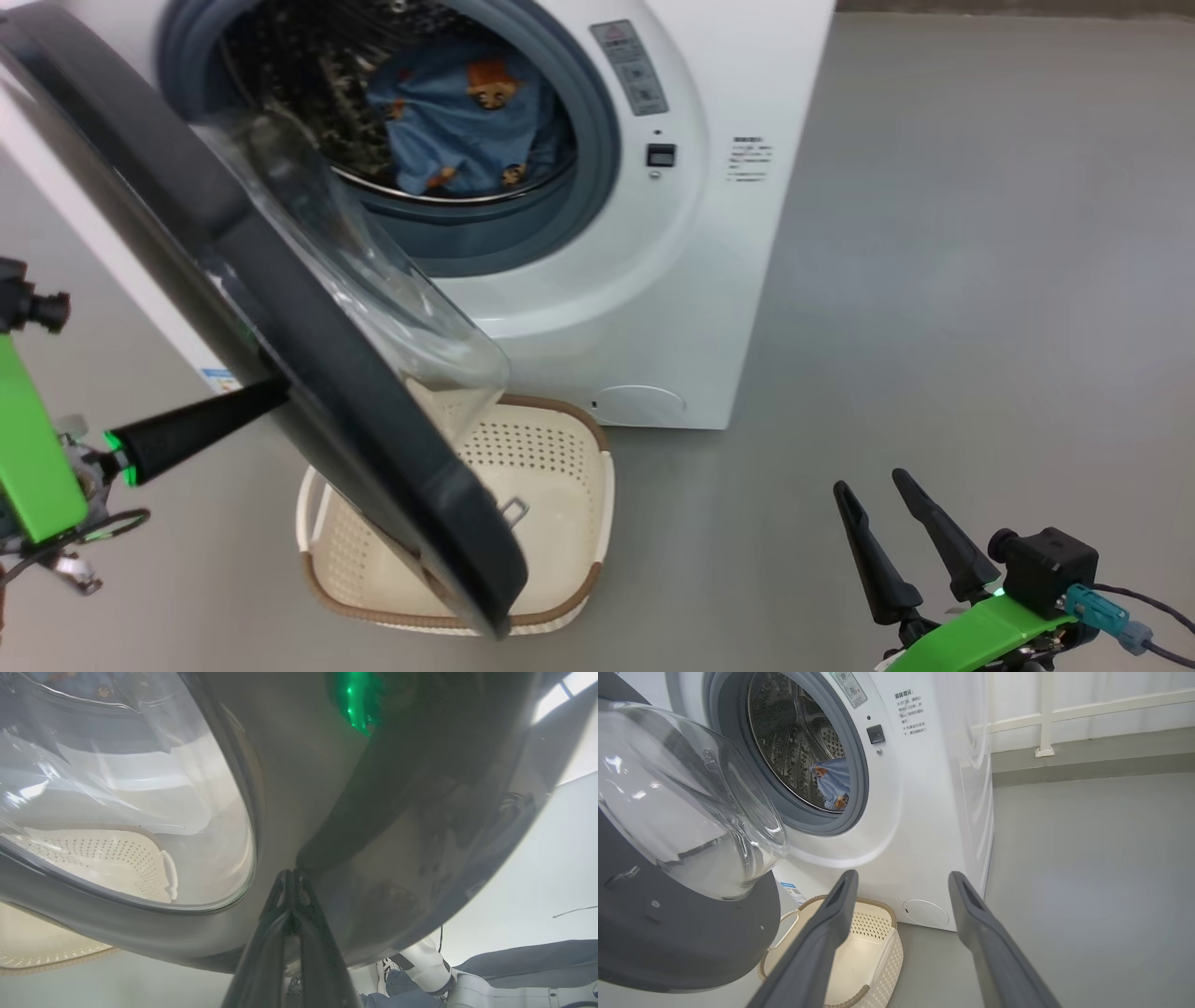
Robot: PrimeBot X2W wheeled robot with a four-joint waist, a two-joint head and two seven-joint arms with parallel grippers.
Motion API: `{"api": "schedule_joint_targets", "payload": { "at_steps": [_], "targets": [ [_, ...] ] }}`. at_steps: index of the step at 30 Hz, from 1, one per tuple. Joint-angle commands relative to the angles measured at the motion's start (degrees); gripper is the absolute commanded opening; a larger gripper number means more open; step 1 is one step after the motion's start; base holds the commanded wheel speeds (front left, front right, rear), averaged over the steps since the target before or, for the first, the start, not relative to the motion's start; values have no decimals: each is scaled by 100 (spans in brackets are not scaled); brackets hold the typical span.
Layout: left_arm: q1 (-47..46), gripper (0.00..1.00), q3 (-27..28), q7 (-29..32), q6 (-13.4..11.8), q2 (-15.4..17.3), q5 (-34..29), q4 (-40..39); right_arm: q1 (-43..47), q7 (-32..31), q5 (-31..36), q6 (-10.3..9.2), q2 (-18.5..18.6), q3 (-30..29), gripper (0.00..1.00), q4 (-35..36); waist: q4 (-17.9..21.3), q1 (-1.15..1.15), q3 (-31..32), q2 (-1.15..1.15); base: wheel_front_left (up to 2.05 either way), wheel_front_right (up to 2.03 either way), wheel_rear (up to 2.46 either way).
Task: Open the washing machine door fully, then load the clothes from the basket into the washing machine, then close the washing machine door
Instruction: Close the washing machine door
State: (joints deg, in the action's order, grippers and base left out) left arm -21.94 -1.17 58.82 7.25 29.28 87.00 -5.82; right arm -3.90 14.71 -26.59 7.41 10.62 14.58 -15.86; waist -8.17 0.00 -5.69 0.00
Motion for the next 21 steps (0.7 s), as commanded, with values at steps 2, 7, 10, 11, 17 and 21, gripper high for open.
{"api": "schedule_joint_targets", "payload": {
  "at_steps": [2, 7, 10, 11, 17, 21],
  "targets": [
    [-501, 0, 164, -143, 24, 112, -97, -144, -126, 29, 35, 8, -22, 59, 100, 158, 342, 0, -89, 0, 0, 0, 0],
    [-791, 0, 45, -463, 24, -57, -283, 102, -136, 29, 41, 8, -63, 18, 100, 175, 634, 0, -122, 0, 0, 0, 0],
    [-875, 0, -1, -541, 24, -70, -345, 202, -148, 29, 43, 8, -72, 5, 100, 182, 720, 0, -140, 0, 0, 0, 0],
    [-939, 0, -52, -592, 24, -75, -374, 272, -156, 29, 40, 8, -77, -15, 100, 185, 791, 0, -154, 0, 0, 0, 0],
    [-1014, 0, -144, -685, 24, -50, -384, 349, -146, 29, 47, 8, -85, -77, 100, 202, 849, 0, -186, 0, 0, 0, 0],
    [-937, 0, -177, -759, 24, 23, -382, 367, -126, 29, 59, 8, -99, -125, 100, 203, 812, 0, -184, 0, 0, 0, 0]
  ]
}}
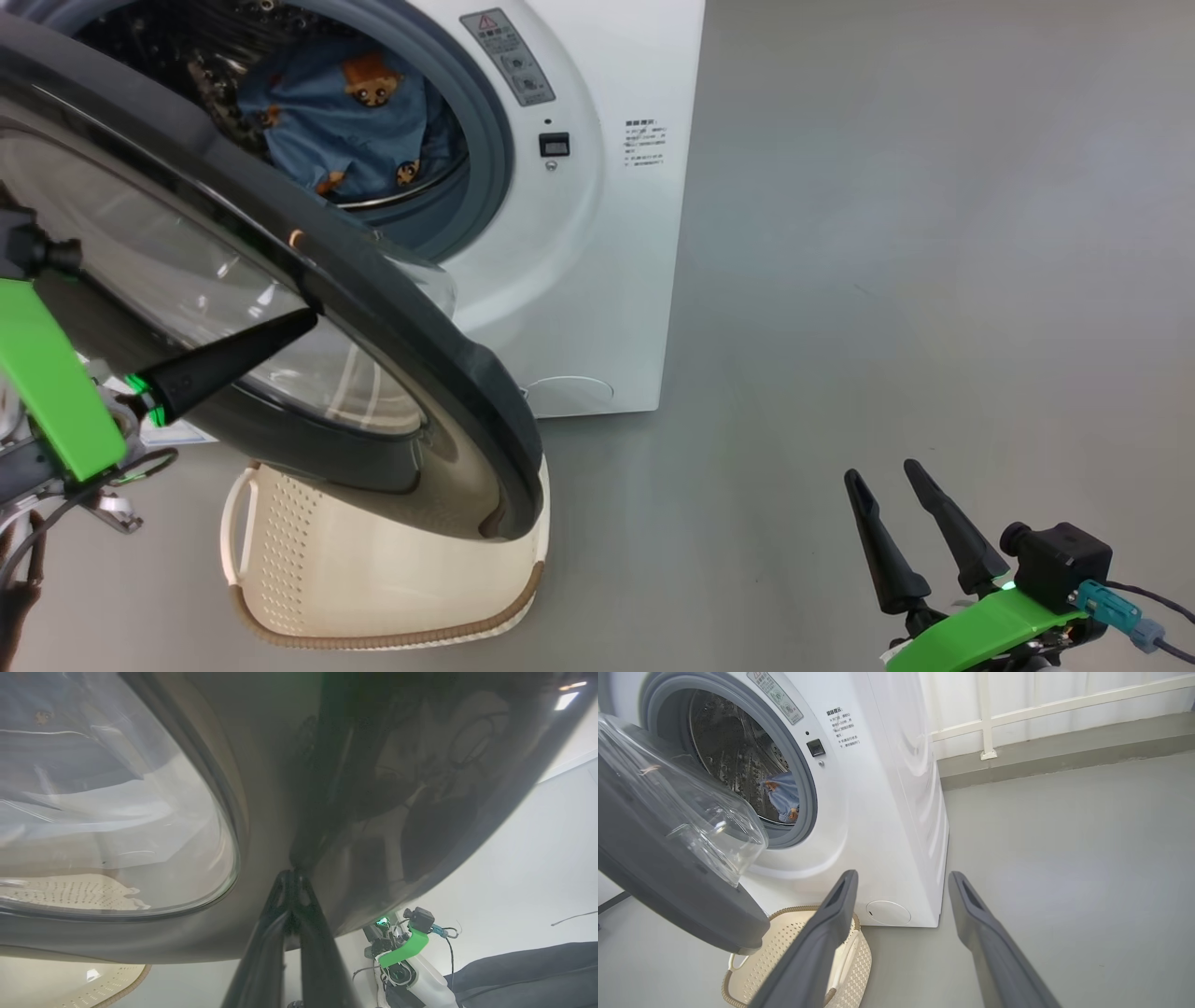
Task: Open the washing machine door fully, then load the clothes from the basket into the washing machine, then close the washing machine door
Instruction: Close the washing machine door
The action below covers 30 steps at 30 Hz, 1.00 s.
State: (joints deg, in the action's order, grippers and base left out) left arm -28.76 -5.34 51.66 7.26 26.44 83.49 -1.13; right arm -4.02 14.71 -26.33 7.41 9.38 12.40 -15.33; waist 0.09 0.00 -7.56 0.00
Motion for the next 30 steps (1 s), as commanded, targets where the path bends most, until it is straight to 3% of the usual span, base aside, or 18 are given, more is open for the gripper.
{"api": "schedule_joint_targets", "payload": {
  "at_steps": [1, 10, 12, 13, 14, 15, 16, 30],
  "targets": [
    [-219, 0, 243, -75, 23, 324, -33, -94, -112, 29, 38, 8, 20, 86, 100, 149, -32, 0, 6, 0, 0, 0, 0],
    [339, 3, 247, -411, 23, 495, -103, -159, -132, 29, 41, 8, 39, 76, 100, 145, -233, 0, 46, 0, 0, 0, 0],
    [514, 39, 239, -517, 23, 532, -147, -145, -127, 29, 39, 8, 47, 73, 100, 149, -266, 0, 52, 0, 0, 0, 0],
    [600, 49, 228, -582, 23, 555, -189, -137, -124, 29, 38, 8, 52, 74, 100, 150, -277, 0, 58, 0, 0, 0, 0],
    [686, 68, 224, -659, 23, 563, -211, -128, -121, 29, 38, 8, 56, 75, 100, 150, -286, 0, 63, 0, 0, 0, 0],
    [766, 93, 238, -753, 23, 556, -217, -104, -118, 29, 38, 8, 59, 77, 100, 150, -292, 0, 69, 0, 0, 0, 0],
    [842, 100, 248, -842, 23, 554, -226, -78, -113, 29, 37, 8, 63, 81, 100, 151, -295, 0, 76, 0, 0, 0, 0],
    [1829, 100, 50, -2410, 23, 616, -608, 386, -101, 29, 33, 8, 144, 122, 100, 166, -250, 0, 66, 0, 0, 0, 0]
  ]
}}
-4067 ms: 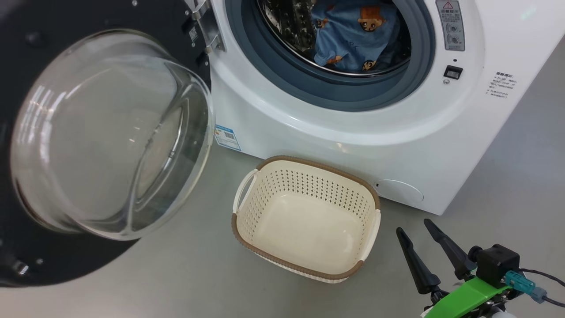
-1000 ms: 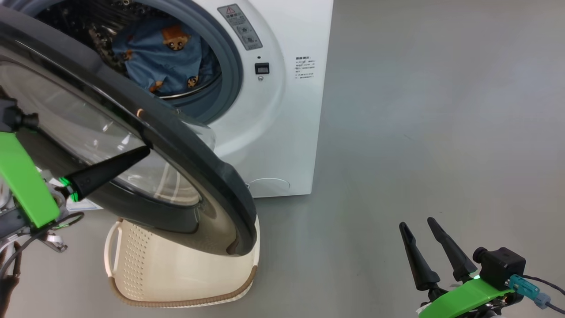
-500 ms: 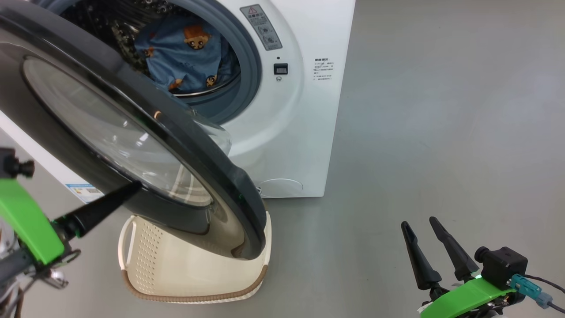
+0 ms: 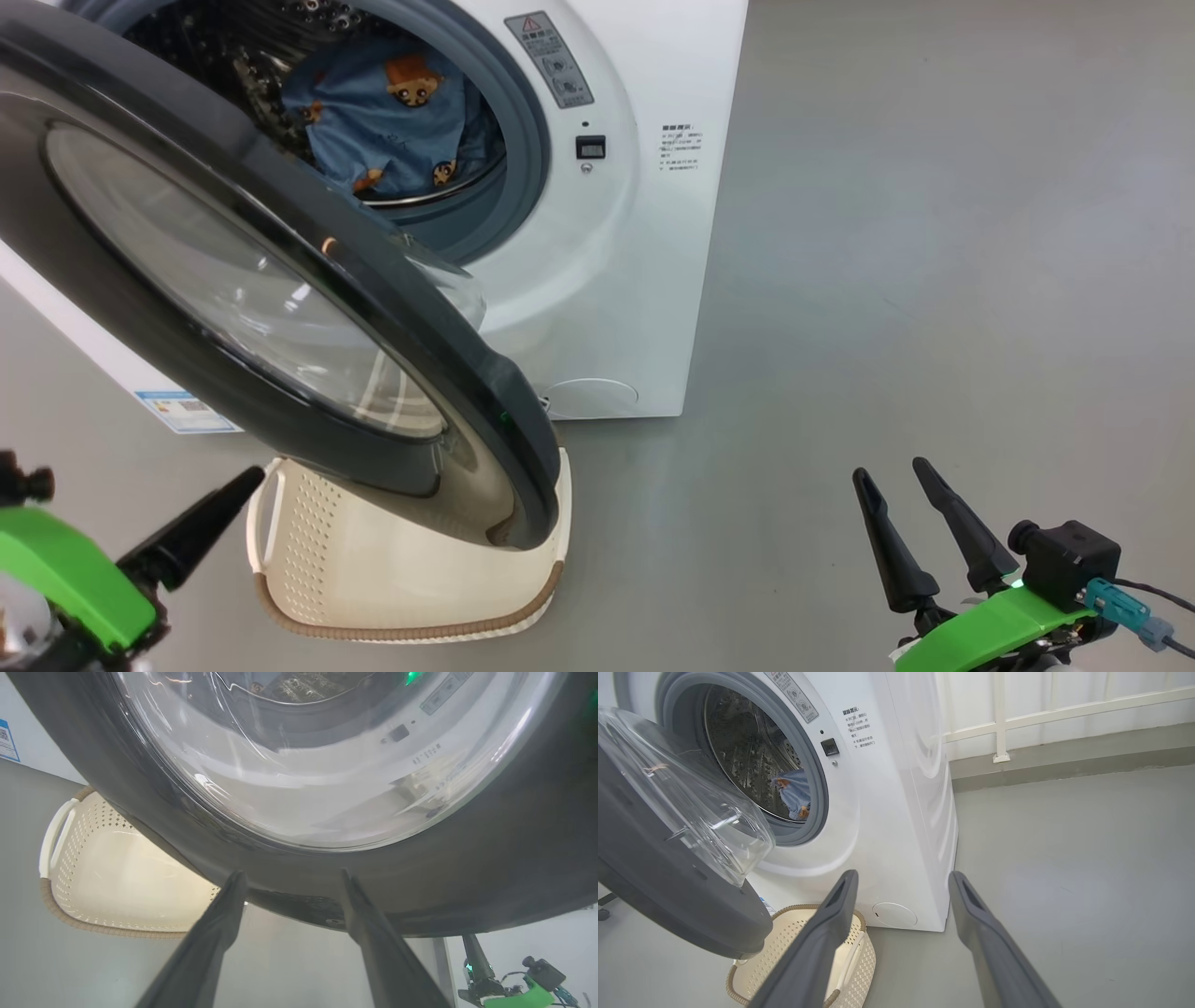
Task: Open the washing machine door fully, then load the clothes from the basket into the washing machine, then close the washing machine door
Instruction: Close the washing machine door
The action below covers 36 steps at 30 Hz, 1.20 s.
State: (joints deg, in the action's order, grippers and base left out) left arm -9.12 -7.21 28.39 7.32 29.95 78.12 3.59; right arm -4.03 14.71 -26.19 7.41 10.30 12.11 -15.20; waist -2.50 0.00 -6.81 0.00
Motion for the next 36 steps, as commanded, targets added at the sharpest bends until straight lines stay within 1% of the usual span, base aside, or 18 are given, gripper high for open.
{"api": "schedule_joint_targets", "payload": {
  "at_steps": [1, 6, 7, 8, 11, 15, 22, 27, 30, 33, 34, 36],
  "targets": [
    [-85, 100, 211, -217, 16, 236, -66, -48, -103, 29, 20, 8, 54, 151, 100, 154, 18, 0, -14, 0, 0, 0, 0],
    [238, 100, 59, -957, 16, 209, -244, 221, -101, 29, 18, 8, 70, 167, 100, 148, 98, 0, -16, 0, 0, 0, 0],
    [238, 100, 59, -957, 16, 209, -244, 221, -101, 29, 18, 8, 70, 167, 100, 148, 98, 0, -16, 0, 0, 0, 0],
    [314, 100, 7, -1120, 16, 207, -324, 316, -99, 29, 17, 8, 74, 171, 100, 146, 119, 0, -8, 0, 0, 0, 0],
    [503, 100, -128, -1549, 16, 110, -359, 538, -83, 29, 12, 8, 93, 167, 100, 140, 185, 0, 6, 0, 0, 0, 0],
    [661, 100, -389, -2059, 16, 65, -503, 858, -53, 29, 11, 8, 122, 151, 100, 144, 254, 0, 2, 0, 0, 0, 0],
    [650, 100, -853, -2983, 17, -16, -667, 1292, -15, 29, 15, 8, 157, 116, 100, 147, 370, 0, 10, 0, 0, 0, 0],
    [604, 100, -1273, -3903, 17, 83, -1047, 1426, 21, 29, 21, 8, 180, 43, 100, 154, 452, 0, 23, 0, 0, 0, 0],
    [567, 100, -1455, -4213, 17, 109, -1204, 1517, 42, 29, 21, 8, 192, 4, 100, 158, 492, 0, 40, 0, 0, 0, 0],
    [520, 100, -1463, -4324, 17, 111, -1540, 1654, 67, 29, 28, 8, 197, -45, 100, 165, 512, 0, 53, 0, 0, 0, 0],
    [489, 100, -1354, -4331, 17, 76, -1685, 1645, 77, 29, 28, 8, 199, -62, 100, 169, 513, 0, 57, 0, 0, 0, 0],
    [479, 100, -944, -4335, 17, -66, -2117, 1602, 91, 29, 28, 8, 205, -93, 100, 178, 512, 0, 56, 0, 0, 0, 0]
  ]
}}
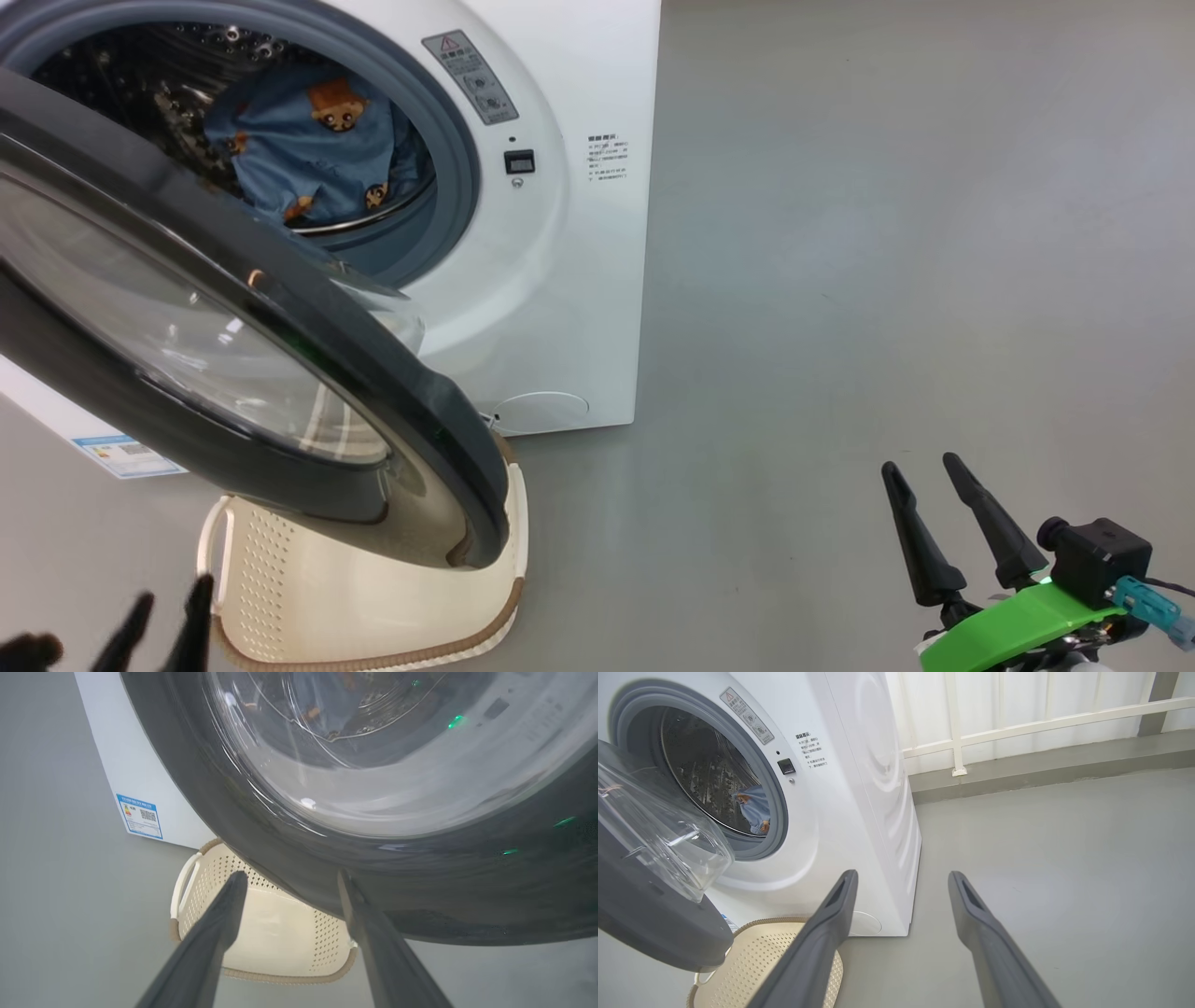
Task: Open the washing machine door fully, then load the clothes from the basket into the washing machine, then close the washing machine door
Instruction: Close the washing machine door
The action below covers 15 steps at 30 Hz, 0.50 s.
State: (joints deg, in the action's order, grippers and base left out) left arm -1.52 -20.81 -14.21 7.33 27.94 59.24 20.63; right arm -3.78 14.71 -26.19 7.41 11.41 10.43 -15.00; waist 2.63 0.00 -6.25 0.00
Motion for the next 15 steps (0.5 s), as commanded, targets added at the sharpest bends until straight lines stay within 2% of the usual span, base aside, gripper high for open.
{"api": "schedule_joint_targets", "payload": {
  "at_steps": [1, 7, 8, 13, 15],
  "targets": [
    [-254, 100, 606, -75, 15, 28, -418, -176, 70, 29, 30, 8, 96, 65, 100, 161, 3, 0, 3, 0, 0, 0, 0],
    [49, 100, 1369, -77, 15, -508, -1566, -635, 113, 29, 33, 8, 118, 11, 100, 174, 32, 0, 54, 0, 0, 0, 0],
    [130, 100, 1494, -78, 15, -625, -1909, -790, 137, 29, 30, 8, 131, -19, 100, 181, 33, 0, 76, 0, 0, 0, 0],
    [299, 100, 1845, -78, 15, -946, -2738, -1109, 205, 29, 26, 8, 165, -89, 100, 205, 41, 0, 113, 0, 0, 0, 0],
    [329, 100, 1902, -78, 15, -1004, -2887, -1164, 213, 29, 27, 8, 167, -105, 100, 208, 45, 0, 113, 0, 0, 0, 0]
  ]
}}
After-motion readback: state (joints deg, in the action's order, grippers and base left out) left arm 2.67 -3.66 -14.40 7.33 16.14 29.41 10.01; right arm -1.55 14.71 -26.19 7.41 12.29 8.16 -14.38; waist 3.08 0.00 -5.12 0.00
